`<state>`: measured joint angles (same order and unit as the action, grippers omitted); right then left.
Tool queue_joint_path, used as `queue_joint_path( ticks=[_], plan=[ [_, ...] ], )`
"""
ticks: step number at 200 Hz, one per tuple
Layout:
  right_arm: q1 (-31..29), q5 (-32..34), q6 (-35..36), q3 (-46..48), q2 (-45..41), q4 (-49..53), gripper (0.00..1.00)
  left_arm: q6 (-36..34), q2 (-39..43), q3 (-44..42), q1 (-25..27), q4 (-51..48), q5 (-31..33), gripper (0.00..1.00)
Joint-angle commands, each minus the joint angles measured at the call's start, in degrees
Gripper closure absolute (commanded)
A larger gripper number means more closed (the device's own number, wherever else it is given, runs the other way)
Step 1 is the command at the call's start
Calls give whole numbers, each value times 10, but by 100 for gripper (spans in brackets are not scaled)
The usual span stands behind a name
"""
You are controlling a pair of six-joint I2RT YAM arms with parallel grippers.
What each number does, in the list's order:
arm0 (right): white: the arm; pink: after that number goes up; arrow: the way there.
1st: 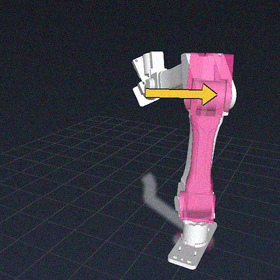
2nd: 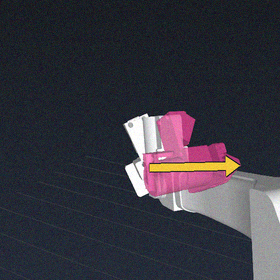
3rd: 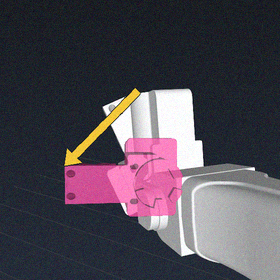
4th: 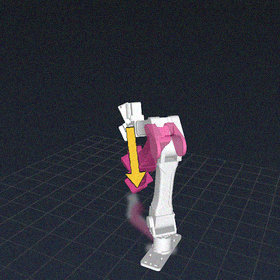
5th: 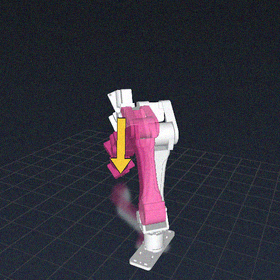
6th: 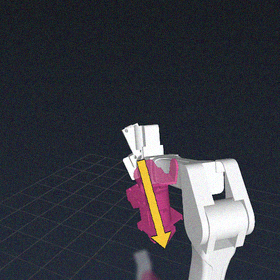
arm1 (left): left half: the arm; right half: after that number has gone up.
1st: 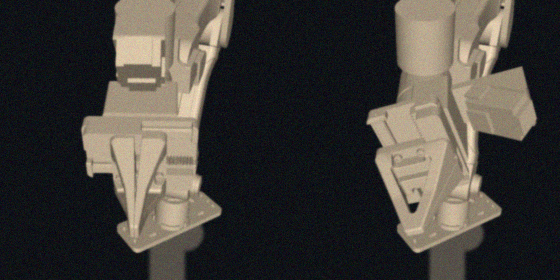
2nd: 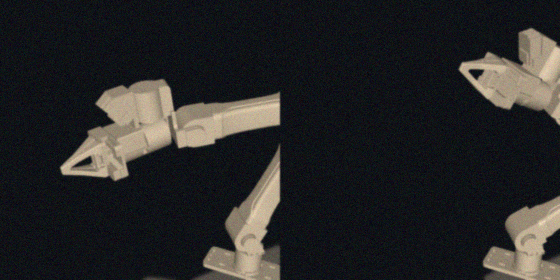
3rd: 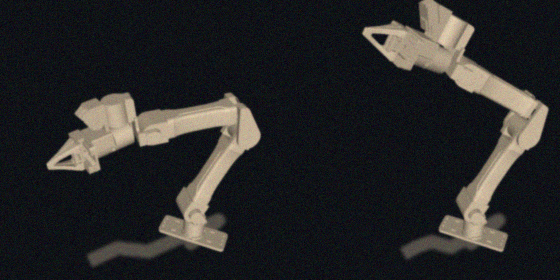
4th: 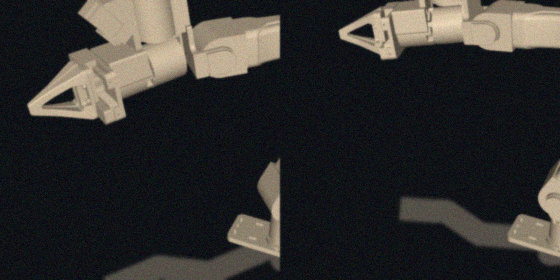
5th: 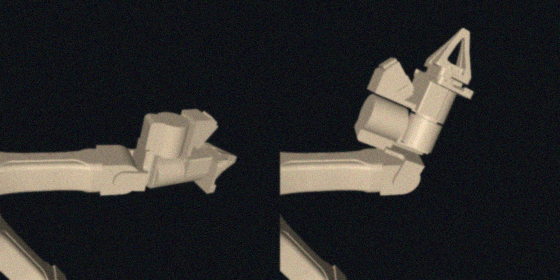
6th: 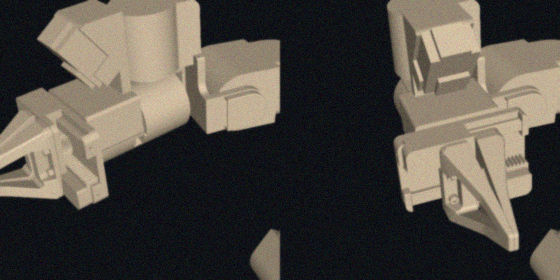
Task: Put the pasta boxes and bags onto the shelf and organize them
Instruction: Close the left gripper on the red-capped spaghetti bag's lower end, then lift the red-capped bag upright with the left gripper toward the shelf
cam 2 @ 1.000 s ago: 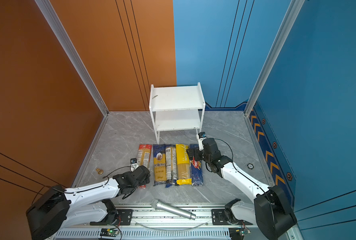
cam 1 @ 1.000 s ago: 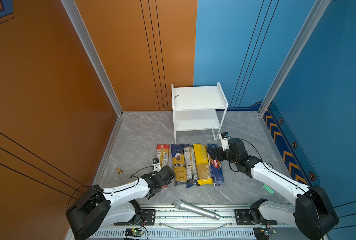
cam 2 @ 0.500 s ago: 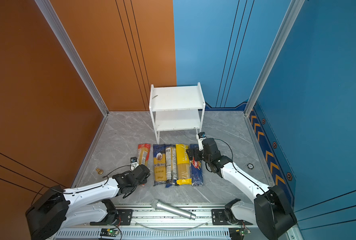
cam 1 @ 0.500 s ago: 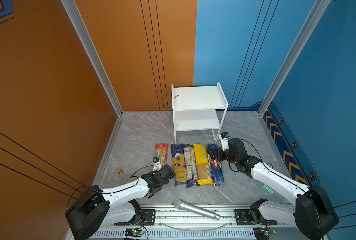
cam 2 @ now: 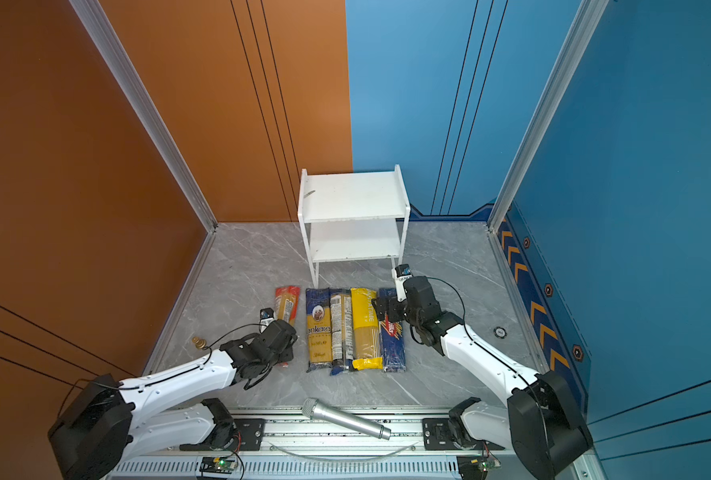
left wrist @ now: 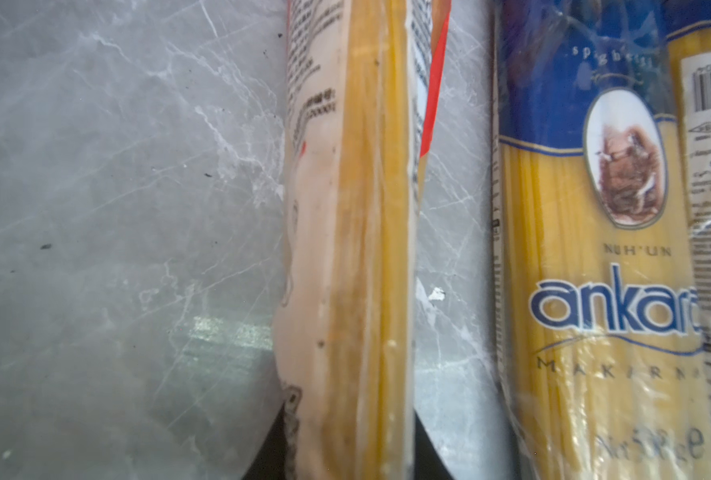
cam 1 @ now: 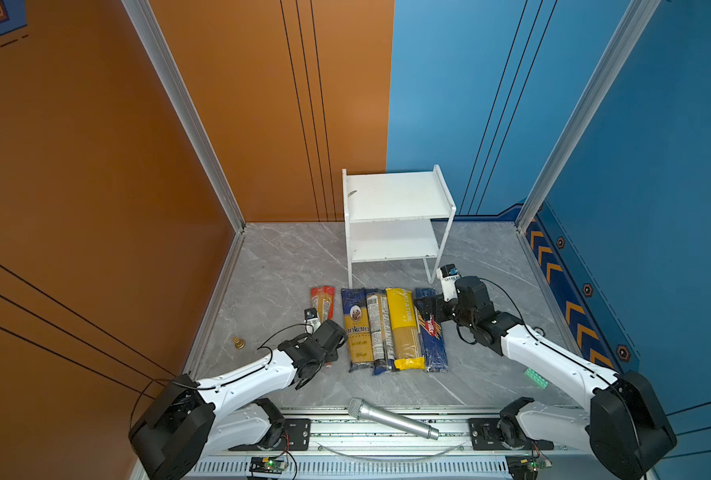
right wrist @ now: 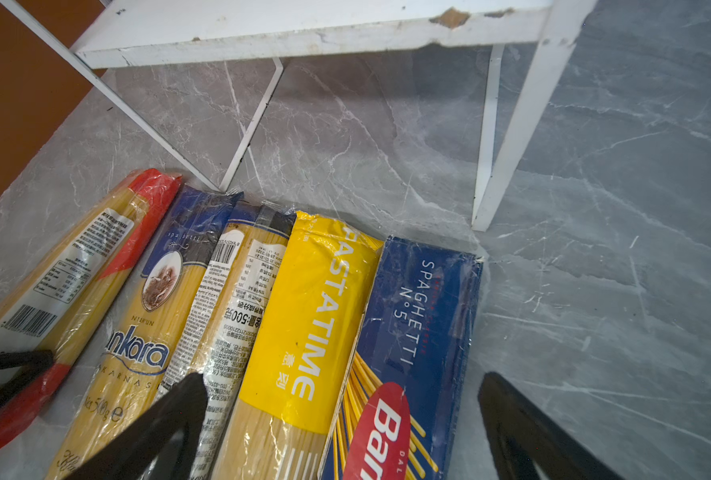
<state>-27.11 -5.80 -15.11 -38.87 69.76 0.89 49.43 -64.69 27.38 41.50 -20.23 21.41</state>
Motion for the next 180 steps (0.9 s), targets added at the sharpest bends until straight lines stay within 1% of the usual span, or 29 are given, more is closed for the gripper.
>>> queue_joint_path(
  ticks=[1, 40, 71, 97, 139, 180],
  plan=[
    [-5, 12, -5, -17, 2, 15, 0, -25, 30, 37, -13, -63, -43, 100],
    [-5, 11, -8, -23, 11, 19, 0, -51, 89, 70, -33, -83, -61, 100],
    [-5, 9, -10, -27, 16, 21, 0, -41, 142, 83, -42, -94, -60, 100],
    [-4, 7, -9, -28, 20, 20, 0, -42, 173, 113, -44, -110, -57, 100],
    [-5, 3, -5, -38, 29, 26, 0, -76, 191, 188, -43, -119, -46, 100],
    [-4, 6, -3, -39, 25, 31, 0, -128, 177, 283, -40, -119, -33, 100]
  ],
)
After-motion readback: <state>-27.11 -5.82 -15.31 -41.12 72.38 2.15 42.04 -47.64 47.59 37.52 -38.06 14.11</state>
